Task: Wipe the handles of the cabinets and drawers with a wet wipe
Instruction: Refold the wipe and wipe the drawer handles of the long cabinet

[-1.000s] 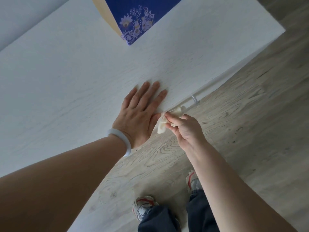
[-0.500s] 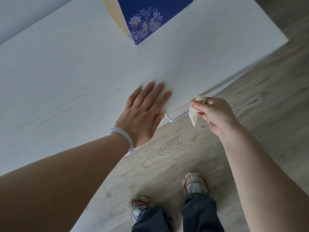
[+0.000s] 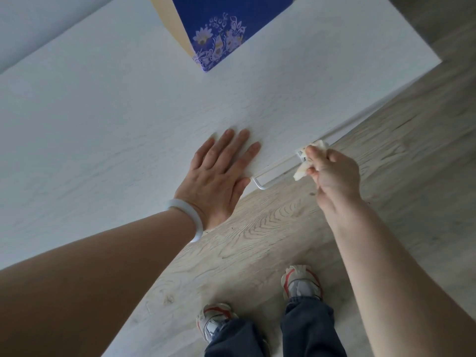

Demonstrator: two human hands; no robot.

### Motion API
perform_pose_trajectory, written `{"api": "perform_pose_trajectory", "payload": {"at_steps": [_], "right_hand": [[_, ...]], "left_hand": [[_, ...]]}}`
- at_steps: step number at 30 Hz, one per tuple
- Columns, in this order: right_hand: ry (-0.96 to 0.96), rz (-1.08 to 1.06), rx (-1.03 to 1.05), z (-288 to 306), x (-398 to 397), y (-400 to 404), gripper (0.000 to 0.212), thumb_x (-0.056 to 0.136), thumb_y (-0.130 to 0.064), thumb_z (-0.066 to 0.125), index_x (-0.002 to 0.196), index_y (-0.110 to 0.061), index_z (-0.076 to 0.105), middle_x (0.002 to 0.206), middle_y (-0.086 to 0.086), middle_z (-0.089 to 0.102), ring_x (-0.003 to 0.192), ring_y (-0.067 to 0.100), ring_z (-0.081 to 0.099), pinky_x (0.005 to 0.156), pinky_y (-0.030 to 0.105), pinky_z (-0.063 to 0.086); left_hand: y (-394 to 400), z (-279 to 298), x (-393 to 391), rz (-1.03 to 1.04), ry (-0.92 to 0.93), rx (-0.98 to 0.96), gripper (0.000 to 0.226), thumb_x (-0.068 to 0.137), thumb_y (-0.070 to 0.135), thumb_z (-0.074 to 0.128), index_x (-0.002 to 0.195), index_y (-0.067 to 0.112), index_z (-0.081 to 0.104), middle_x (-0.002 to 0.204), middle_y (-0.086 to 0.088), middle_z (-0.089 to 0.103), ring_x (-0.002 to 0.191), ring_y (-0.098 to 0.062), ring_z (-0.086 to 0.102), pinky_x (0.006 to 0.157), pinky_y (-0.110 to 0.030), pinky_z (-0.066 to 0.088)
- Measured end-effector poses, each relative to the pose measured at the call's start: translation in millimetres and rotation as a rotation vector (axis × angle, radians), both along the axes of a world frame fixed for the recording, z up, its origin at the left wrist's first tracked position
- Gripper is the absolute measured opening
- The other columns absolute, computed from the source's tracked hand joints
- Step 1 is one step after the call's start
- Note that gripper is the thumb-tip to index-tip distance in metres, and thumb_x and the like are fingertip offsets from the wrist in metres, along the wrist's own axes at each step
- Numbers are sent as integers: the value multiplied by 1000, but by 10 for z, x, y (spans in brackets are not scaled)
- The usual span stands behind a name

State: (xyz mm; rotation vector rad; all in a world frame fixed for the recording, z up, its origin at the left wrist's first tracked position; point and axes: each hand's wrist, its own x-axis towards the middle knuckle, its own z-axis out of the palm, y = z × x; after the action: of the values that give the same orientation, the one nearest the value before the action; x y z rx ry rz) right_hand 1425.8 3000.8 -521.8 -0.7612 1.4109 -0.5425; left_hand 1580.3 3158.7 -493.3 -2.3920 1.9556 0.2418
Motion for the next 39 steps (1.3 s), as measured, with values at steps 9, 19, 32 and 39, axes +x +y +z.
{"api": "perform_pose_trajectory", "payload": {"at_steps": [9, 19, 32, 39], "right_hand": [[-53, 184, 199, -45, -62, 245, 11, 85, -14, 71, 86, -3, 69, 80, 7, 65, 75, 15, 58, 67, 23, 46], [159, 186, -110, 47, -105, 63, 17, 97, -17, 54, 113, -14, 50, 111, 6, 59, 93, 17, 64, 58, 28, 58], [100, 355, -163, 41, 41, 55, 28, 89, -1, 52, 67, 16, 54, 57, 12, 56, 54, 20, 53, 62, 35, 48], [304, 391, -348, -100, 40, 88, 14, 87, -16, 66, 80, -4, 66, 60, 12, 65, 43, 17, 57, 53, 35, 54]], "left_hand": [[1, 5, 6, 3, 0, 7, 56, 102, 40, 27, 154, 22, 16, 162, -3, 11, 149, -23, 7, 119, -48, 16], [0, 14, 4, 1, -4, 23, 57, 102, 40, 25, 154, 23, 14, 162, -3, 10, 149, -23, 5, 118, -49, 16], [-2, 9, 3, -5, -3, 3, 56, 102, 41, 24, 154, 22, 17, 161, -4, 12, 149, -24, 8, 118, -48, 17], [-5, 7, 1, -4, -1, -3, 56, 101, 41, 24, 154, 22, 17, 161, -4, 12, 149, -24, 8, 119, -49, 16]]}}
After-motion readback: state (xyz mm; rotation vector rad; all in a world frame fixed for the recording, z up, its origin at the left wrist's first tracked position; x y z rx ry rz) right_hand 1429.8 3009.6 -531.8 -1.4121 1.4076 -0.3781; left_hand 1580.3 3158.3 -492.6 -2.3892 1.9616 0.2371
